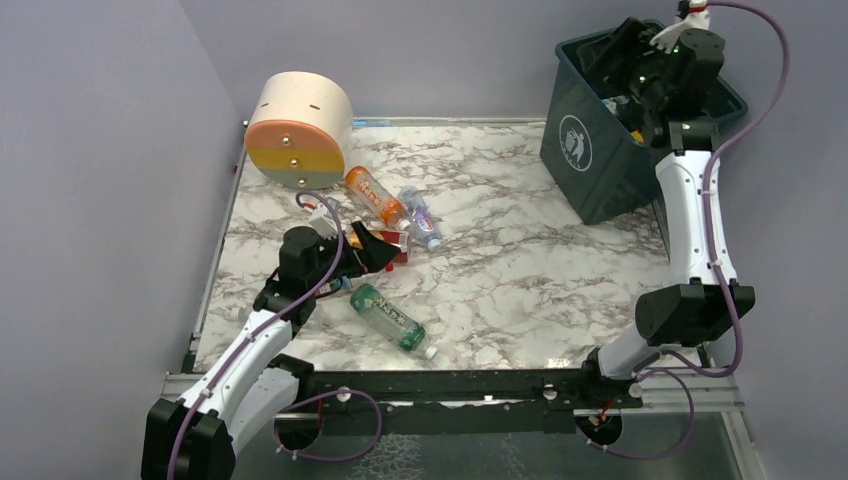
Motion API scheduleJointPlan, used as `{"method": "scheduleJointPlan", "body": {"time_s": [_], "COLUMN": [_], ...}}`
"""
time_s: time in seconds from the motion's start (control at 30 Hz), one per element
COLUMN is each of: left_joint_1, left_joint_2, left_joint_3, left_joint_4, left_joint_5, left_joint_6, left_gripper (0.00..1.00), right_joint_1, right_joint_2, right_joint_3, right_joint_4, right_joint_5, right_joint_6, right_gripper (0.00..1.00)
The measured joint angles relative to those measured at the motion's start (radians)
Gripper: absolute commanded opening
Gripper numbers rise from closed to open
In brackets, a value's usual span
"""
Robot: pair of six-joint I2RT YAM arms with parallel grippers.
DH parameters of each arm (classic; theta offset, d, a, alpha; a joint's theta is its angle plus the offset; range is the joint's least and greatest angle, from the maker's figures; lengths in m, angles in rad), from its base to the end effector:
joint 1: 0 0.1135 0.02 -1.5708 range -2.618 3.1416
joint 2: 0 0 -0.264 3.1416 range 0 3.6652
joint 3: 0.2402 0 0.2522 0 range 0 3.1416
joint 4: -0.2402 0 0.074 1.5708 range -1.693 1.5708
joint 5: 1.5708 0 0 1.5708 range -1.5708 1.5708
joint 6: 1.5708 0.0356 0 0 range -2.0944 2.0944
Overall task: Put the plastic bottles in the bin
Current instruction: Place the plastic bottle in the trash bin, then pick up the plastic bottle at the center of the board.
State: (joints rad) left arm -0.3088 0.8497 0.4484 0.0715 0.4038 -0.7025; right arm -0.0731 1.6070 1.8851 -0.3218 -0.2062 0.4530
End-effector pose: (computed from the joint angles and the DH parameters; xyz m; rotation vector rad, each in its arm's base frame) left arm 0.1821 -0.0728 0.2368 -0.1041 2.0170 -1.0497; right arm 0.3570 -0.0188 0.4975 0.2672 1.6110 0.4588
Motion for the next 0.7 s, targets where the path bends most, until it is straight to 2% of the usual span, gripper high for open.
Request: {"method": "scheduleJointPlan", "body": {"time_s": [0.2, 0.27, 0.4, 0.7], "left_joint_1": [0.000, 0.000, 0.000, 0.000], "left_joint_2": [-0.029, -0.040, -0.053, -0.064], "left_joint_3": [0.000, 0.000, 0.000, 0.000], "left_joint_4": [-0.010, -0.013, -0.018, -0.029], "left_joint_5": [0.000, 0.000, 0.000, -0.001], "left_joint_6": [0.000, 0.000, 0.000, 0.000], "left_gripper": [0.99, 0.99, 0.99, 0.99], "right_joint_1": [0.211, 0.282, 0.419, 0.606], "right_joint_2": [-0.031, -0.031, -0.031, -0.049], "right_joint_3": [-0.058, -0.079, -0.140, -0.371], "right_joint_4": [0.002, 0.000, -0.010, -0.009], "right_joint_5": [-0.047, -0.058, -0.077, -0.088], "right_joint_6": [-0.035, -0.052, -0.092, -0.126], "right_gripper": [0.92, 0.99, 1.00, 1.00]}}
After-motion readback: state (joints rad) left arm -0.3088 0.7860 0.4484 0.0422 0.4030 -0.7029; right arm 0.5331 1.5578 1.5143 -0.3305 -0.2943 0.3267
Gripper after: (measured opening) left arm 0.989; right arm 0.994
